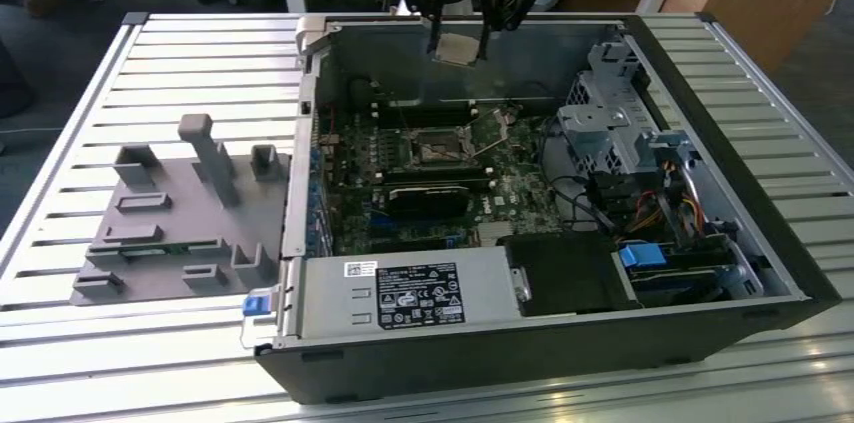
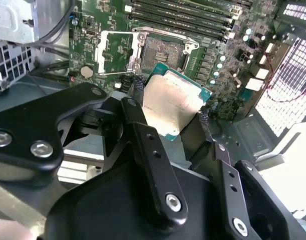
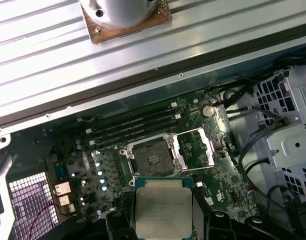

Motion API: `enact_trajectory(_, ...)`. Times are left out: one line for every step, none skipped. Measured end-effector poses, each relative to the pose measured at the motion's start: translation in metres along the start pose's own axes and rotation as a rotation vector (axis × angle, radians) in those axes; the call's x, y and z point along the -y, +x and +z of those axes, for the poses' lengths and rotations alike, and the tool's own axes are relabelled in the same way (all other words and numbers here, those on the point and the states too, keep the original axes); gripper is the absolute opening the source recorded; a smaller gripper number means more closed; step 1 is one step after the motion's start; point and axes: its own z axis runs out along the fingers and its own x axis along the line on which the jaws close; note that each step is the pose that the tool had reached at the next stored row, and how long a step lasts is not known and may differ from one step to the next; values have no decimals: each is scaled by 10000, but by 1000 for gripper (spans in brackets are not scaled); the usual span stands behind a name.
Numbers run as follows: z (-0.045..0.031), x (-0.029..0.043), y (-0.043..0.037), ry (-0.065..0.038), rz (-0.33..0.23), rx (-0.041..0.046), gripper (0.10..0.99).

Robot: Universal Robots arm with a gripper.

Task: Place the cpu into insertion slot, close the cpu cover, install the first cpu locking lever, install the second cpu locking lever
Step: 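Place the cpu into insertion slot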

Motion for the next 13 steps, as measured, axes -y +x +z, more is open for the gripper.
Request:
enact_trajectory(1,0,0,2,92,9,541)
enact_trajectory(2,0,0,4,190,19,541)
enact_trajectory(3,0,0,7,285,28,541)
enact_trajectory(4,-1,0,9,380,38,541)
enact_trajectory(5,-1,1,12,478,48,541)
enact_trajectory(6,-2,1,15,583,59,541)
enact_trajectory(7,-2,1,17,676,67,541)
enact_trajectory(8,-2,1,18,771,76,541)
enact_trajectory(9,-3,1,20,864,86,541)
enact_trajectory(10,-4,1,22,958,95,541)
enact_trajectory(11,-6,2,26,1049,104,541)
enact_trajectory(12,-8,3,29,1131,112,541)
enact_trajectory(14,-9,3,32,1212,121,541)
